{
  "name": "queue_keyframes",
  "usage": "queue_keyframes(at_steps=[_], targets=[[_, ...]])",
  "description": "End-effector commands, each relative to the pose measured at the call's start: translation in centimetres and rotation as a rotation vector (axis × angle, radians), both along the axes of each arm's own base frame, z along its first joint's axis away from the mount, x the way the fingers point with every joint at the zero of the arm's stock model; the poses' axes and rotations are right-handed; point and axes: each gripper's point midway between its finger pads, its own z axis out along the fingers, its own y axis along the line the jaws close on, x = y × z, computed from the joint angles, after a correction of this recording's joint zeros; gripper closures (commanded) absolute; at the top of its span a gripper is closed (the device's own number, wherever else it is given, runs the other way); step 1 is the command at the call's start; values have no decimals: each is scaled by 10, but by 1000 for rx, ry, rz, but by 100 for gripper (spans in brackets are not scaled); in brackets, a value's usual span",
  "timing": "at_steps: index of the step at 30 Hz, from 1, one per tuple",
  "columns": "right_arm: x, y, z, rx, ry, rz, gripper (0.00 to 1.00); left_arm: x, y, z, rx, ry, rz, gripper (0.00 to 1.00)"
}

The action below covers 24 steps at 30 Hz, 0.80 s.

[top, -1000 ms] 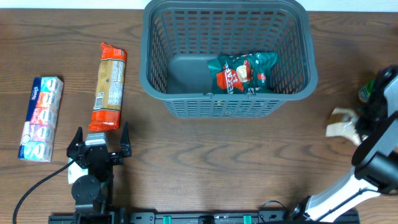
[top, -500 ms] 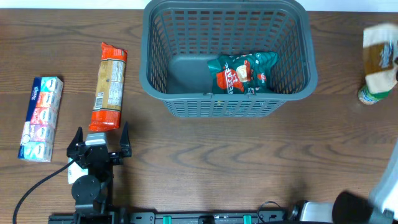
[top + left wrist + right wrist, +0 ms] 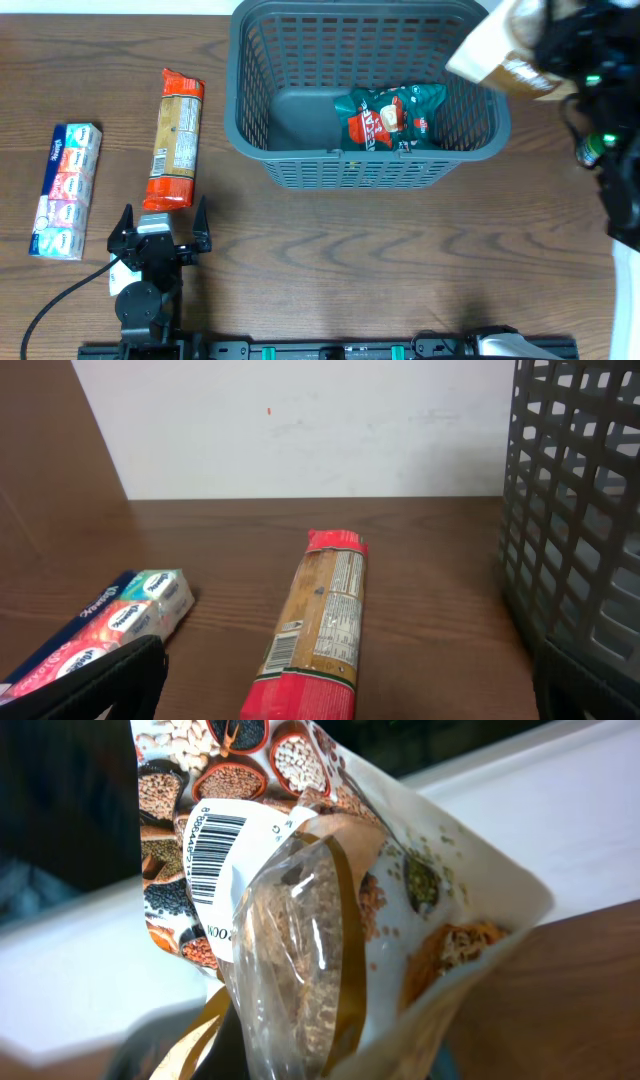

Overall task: Pack container
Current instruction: 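Carry the pouch into the basket and open the right gripper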

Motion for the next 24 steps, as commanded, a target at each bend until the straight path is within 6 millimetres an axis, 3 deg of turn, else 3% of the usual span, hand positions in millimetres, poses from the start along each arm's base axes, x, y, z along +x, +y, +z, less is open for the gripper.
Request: queue_keyframes(at_steps=[1,9,17,21,24], targets=[[17,22,-30,-124,85,66,99,0,-1,-3,-13,-2,-2,1],[52,63,-108,-218,305,157,99,0,-1,-3,-13,-2,-2,1],[73,71,-190,-271,546,179,98,0,-1,-3,-13,-2,-2,1],[76,71,-213,-284,618,182,98,0,-1,-3,-13,-2,-2,1],[76,71,-215,-285,621,182,98,0,-1,-3,-13,-2,-2,1]])
